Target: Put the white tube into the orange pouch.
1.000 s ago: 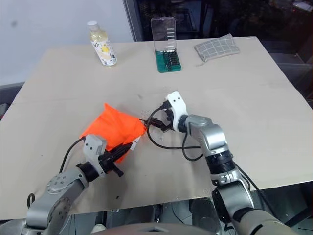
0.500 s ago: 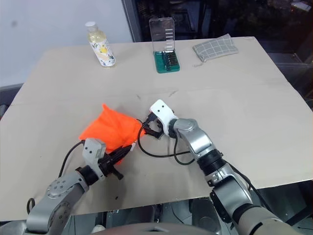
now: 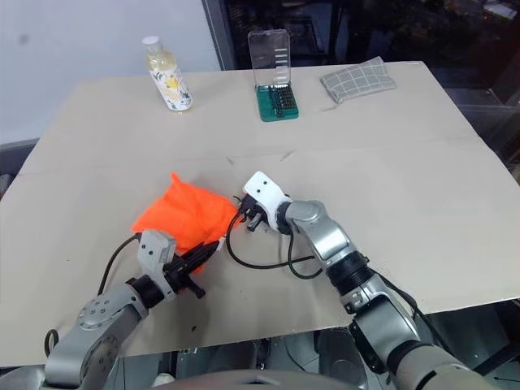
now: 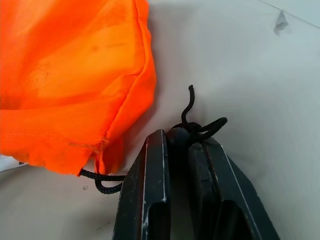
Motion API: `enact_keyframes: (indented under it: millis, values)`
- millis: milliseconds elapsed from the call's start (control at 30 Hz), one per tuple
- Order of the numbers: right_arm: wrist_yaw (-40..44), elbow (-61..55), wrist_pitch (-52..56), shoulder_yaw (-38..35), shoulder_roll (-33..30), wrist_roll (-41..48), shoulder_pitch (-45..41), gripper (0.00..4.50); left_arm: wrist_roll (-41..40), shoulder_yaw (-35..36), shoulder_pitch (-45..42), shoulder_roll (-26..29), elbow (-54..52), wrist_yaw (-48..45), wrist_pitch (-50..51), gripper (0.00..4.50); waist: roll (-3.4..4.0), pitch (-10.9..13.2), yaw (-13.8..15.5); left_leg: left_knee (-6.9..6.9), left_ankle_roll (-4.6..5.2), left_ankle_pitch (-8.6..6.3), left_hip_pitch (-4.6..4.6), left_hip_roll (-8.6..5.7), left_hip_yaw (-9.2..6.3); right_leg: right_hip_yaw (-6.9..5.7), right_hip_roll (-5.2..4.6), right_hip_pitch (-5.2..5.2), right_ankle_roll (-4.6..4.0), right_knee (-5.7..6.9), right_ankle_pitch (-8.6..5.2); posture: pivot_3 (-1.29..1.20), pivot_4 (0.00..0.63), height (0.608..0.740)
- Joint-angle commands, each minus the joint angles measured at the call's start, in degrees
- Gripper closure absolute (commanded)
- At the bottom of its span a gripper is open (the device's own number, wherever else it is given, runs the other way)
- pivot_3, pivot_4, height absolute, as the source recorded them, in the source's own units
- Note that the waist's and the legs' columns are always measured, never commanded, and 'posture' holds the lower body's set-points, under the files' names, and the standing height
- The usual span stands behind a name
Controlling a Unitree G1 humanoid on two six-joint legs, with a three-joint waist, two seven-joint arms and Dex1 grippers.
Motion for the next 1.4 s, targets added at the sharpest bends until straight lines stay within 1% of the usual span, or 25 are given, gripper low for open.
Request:
enact_keyframes:
  millis: [33,200,300,333,400,467,500,533,633,700,767,933,1100,1400]
  values:
    - [-3.41,-0.95,-5.15,-5.47,1.00,1.87,1.01,4.46,0.59,-0.53,0.37,-0.10,-0.25,0.14,0.47,4.50,-0.01,0.00,0.08,0.00,0.00,0.00,-0.01,-0.01,0.00,0.00,-0.01,0.00,0.00,0.00,0.00,0.00,0.150,0.740]
    - [-7.34,-2.20,-11.77,-11.40,3.68,5.05,1.80,4.46,-0.56,-0.02,-0.26,-0.74,-0.31,0.49,1.04,4.50,0.01,0.02,-0.08,-0.01,-0.01,0.00,-0.02,0.02,0.00,0.01,0.02,-0.02,0.00,0.00,0.00,0.00,0.150,0.740]
    - [-7.56,-3.11,-17.01,-12.19,4.16,5.42,2.14,4.46,-4.66,2.09,-2.40,-2.41,-0.73,1.47,3.08,4.50,0.02,0.03,0.00,-0.04,0.00,0.00,-0.04,0.03,0.00,0.01,0.02,-0.03,0.00,-0.02,0.00,0.00,0.150,0.740]
    - [-7.32,-3.45,-18.67,-11.88,3.91,5.01,2.26,4.46,-6.58,3.04,-3.02,-3.02,-1.02,1.53,3.82,4.08,0.01,0.03,0.04,-0.04,0.00,0.00,-0.04,0.01,0.00,0.01,0.01,-0.03,0.00,-0.02,0.00,0.00,0.150,0.740]
    - [-6.86,-4.18,-20.75,-11.44,3.68,4.88,2.59,4.46,-8.97,4.15,-3.80,-3.17,-1.62,1.13,4.70,3.69,0.01,0.03,0.02,-0.04,-0.01,0.00,-0.05,-0.01,0.02,0.02,-0.02,-0.03,0.01,-0.04,0.00,0.00,0.150,0.740]
    - [-6.05,-5.40,-22.19,-11.08,3.50,5.42,3.12,4.46,-7.71,4.27,-4.85,-1.89,-2.10,1.05,4.44,2.85,0.01,0.04,0.06,-0.04,-0.01,0.00,-0.07,-0.01,0.00,0.00,-0.02,-0.04,0.01,-0.05,0.00,0.00,0.150,0.740]
    - [-5.47,-5.86,-23.20,-10.70,3.13,5.27,3.28,4.46,-7.16,4.45,-5.49,-0.96,-2.43,0.69,4.22,2.34,0.01,0.04,0.07,-0.04,-0.01,0.01,-0.07,-0.01,-0.01,0.00,-0.02,-0.04,0.01,-0.05,0.00,0.00,0.150,0.740]
    - [-4.70,-6.20,-24.61,-10.05,2.46,4.63,3.41,4.46,-8.07,5.36,-6.45,0.03,-2.94,-0.01,4.39,1.93,0.01,0.04,0.02,-0.04,-0.01,0.01,-0.07,0.00,-0.02,-0.01,0.01,-0.04,0.00,-0.05,0.00,0.00,0.150,0.740]
    - [-2.41,-6.47,-29.10,-7.95,0.28,2.58,3.94,4.46,-20.02,10.97,-10.15,2.74,-3.73,-3.46,8.95,1.93,0.00,0.05,-0.05,-0.04,-0.02,0.01,-0.05,0.02,0.00,-0.01,0.03,-0.04,0.00,-0.02,0.00,0.00,0.150,0.740]
    - [-1.34,-5.83,-32.42,-6.50,-1.09,0.98,4.15,4.46,-28.96,14.23,-12.68,4.96,-2.09,-5.54,13.47,1.93,0.00,0.05,-0.11,-0.04,-0.02,0.02,-0.03,0.03,0.00,-0.01,0.03,-0.03,0.01,0.00,0.00,0.00,0.150,0.740]
    - [-0.78,-5.60,-34.35,-5.80,-1.59,0.50,4.23,4.46,-33.28,16.00,-14.99,6.39,-0.22,-6.27,15.81,1.93,0.00,0.05,-0.12,-0.04,-0.02,0.02,-0.03,0.02,0.01,0.00,0.04,-0.03,0.01,0.00,0.00,0.00,0.150,0.740]
    - [2.30,-6.58,-40.26,-3.18,-2.98,-0.89,3.55,4.46,-33.61,15.31,-21.74,6.76,3.92,-4.20,17.30,1.93,-0.02,0.05,-0.08,-0.03,-0.05,0.04,-0.03,-0.03,0.01,0.01,0.07,-0.03,0.01,-0.03,0.00,0.00,0.150,0.740]
    - [2.21,-6.43,-45.89,-1.55,-3.95,-4.09,2.14,4.46,-33.38,12.14,-25.04,5.22,4.83,-4.25,18.25,1.93,-0.03,0.06,-0.08,-0.03,-0.07,0.04,-0.04,-0.02,0.02,0.03,0.06,-0.03,0.01,-0.06,0.00,0.00,0.150,0.740]
    - [1.23,-5.99,-49.32,-0.36,-4.17,-6.97,1.44,4.46,-33.27,9.95,-28.44,2.06,5.71,-2.89,18.55,1.93,-0.05,0.05,-0.04,-0.03,-0.11,0.07,-0.04,-0.01,0.02,0.04,0.07,-0.04,0.00,-0.04,0.01,0.00,0.150,0.740]
